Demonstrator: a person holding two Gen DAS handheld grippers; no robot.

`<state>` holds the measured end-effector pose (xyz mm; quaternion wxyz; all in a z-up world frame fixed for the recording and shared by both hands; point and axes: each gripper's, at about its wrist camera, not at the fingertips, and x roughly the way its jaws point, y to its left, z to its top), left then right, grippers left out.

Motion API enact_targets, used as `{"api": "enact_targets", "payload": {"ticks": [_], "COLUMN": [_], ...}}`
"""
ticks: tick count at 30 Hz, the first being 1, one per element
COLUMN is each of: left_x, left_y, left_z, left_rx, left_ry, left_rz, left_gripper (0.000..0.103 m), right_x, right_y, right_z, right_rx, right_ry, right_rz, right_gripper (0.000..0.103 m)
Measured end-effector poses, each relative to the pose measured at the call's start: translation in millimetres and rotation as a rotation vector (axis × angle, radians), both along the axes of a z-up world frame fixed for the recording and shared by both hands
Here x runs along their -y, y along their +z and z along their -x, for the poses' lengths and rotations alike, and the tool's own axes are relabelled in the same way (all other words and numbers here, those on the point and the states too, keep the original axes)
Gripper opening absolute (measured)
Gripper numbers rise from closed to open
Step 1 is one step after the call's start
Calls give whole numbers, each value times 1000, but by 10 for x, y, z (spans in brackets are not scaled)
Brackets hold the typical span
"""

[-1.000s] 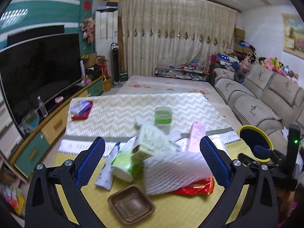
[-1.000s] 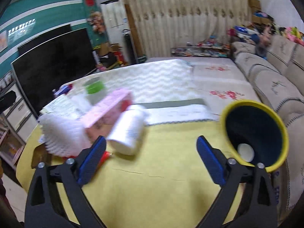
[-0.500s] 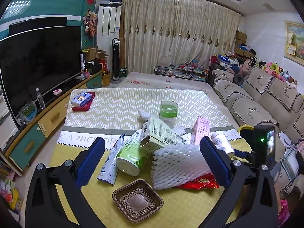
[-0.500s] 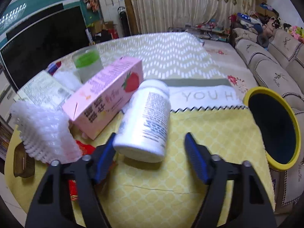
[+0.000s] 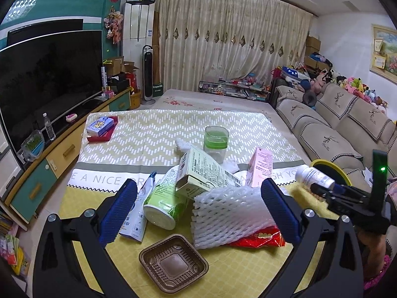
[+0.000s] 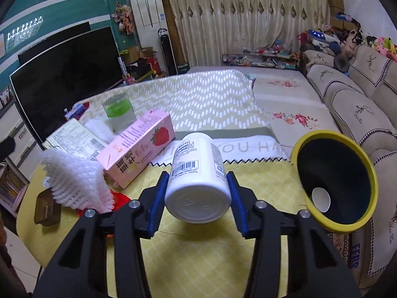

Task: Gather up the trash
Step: 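Grasp the white pill bottle with the right gripper, then carry the pill bottle into the bin and open the right gripper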

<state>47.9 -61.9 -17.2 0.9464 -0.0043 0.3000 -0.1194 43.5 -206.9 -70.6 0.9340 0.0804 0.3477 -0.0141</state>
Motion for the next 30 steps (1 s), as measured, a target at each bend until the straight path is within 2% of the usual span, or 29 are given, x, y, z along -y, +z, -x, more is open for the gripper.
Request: {"api": "enact_targets", "payload": {"ticks": [6, 11, 15, 19, 23, 30], "left_x": [23, 61, 112, 194, 285, 478], "left_y": [11, 10, -6, -30, -49, -66], "left_z": [10, 27, 14, -9, -46, -119], "left_rx": [9, 13, 10, 2, -11, -22], "left_ry": [-11, -18, -29, -47, -66, -105], "left_rz": [-6, -10, -14, -25, -28, -59], "left_gripper": [98, 98, 98, 98, 98, 98], "right_x": [210, 687, 1238, 1717, 1933, 2038], "right_y": [150, 136, -63, -369, -635, -830], "right_z": [137, 178, 132, 31, -115, -293], "right_rx": [43, 32, -40, -132, -196, -248], "right_ry": [-48, -183, -343, -445, -469, -480], "right_rz": [0, 11, 35, 26, 11, 16], "right_gripper": [45, 45, 45, 45, 45, 46]}}
